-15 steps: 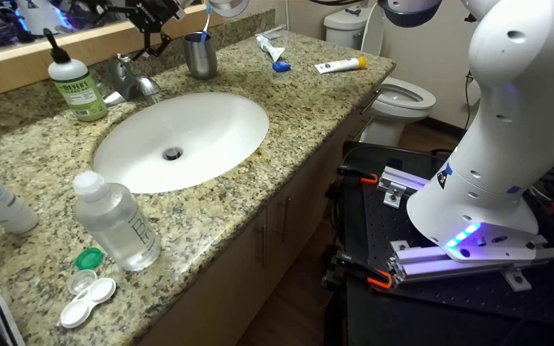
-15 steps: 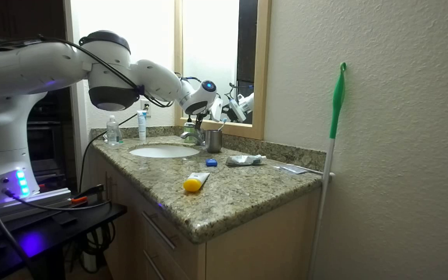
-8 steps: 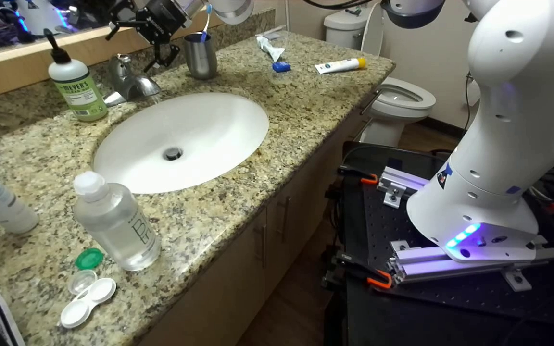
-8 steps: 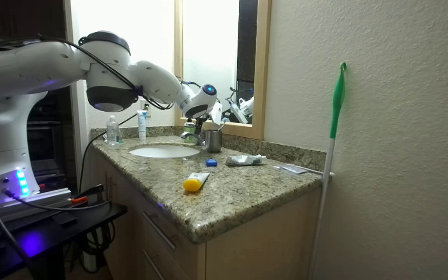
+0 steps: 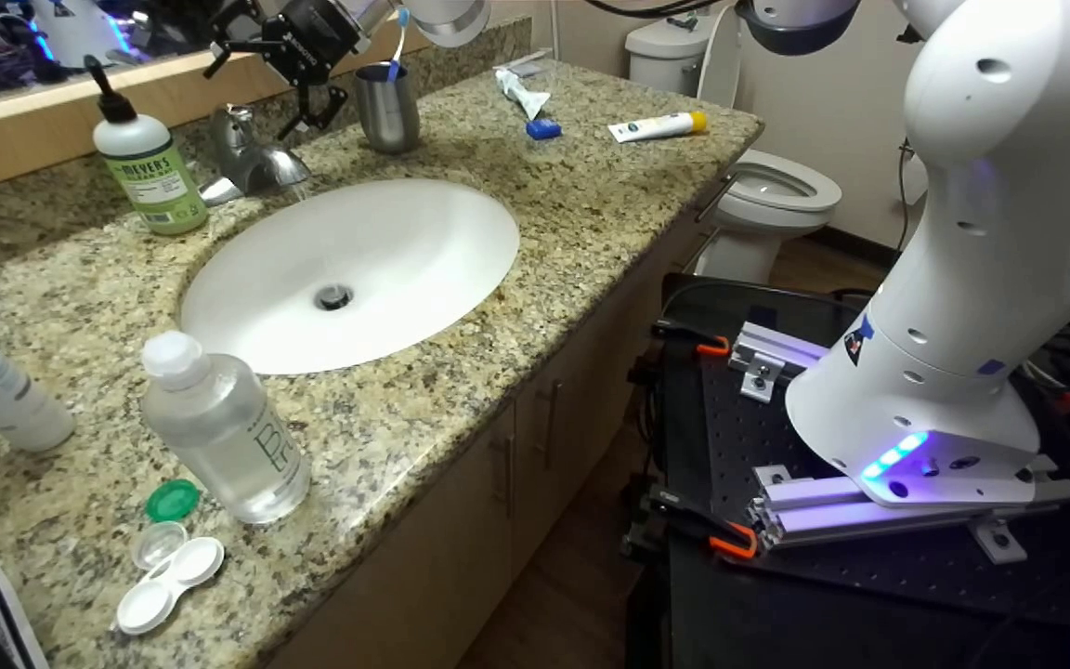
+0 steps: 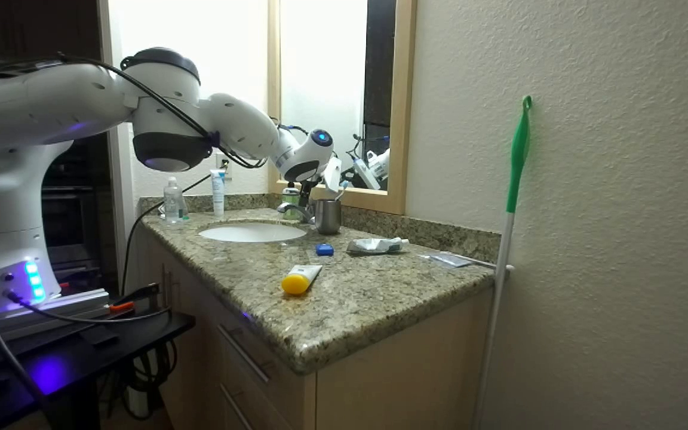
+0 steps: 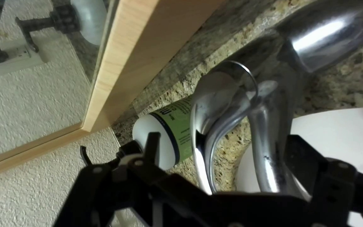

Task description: Turn the faucet handle upwards pick up the toothbrush wash it and then place it in the cup afterward turn the faucet handle downwards

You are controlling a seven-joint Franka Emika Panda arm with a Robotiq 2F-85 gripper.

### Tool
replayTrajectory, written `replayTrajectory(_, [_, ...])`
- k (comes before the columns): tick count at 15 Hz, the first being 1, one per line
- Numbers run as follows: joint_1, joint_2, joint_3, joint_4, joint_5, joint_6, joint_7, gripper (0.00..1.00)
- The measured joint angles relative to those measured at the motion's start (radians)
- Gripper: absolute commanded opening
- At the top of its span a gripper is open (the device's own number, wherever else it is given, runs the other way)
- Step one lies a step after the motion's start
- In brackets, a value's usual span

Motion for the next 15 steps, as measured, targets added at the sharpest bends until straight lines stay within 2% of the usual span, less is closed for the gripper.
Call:
replayTrajectory(3, [0.0, -0.002, 0.013, 0.001, 0.003, 0.004, -0.012, 1.0])
replayTrajectory(8, [-0.038, -0.002, 0.085, -0.02, -0.009, 0.074, -0.126, 1.0])
replayTrajectory(15, [-0.065, -0.013, 0.094, -0.077, 0.027, 0.069, -0.152, 1.0])
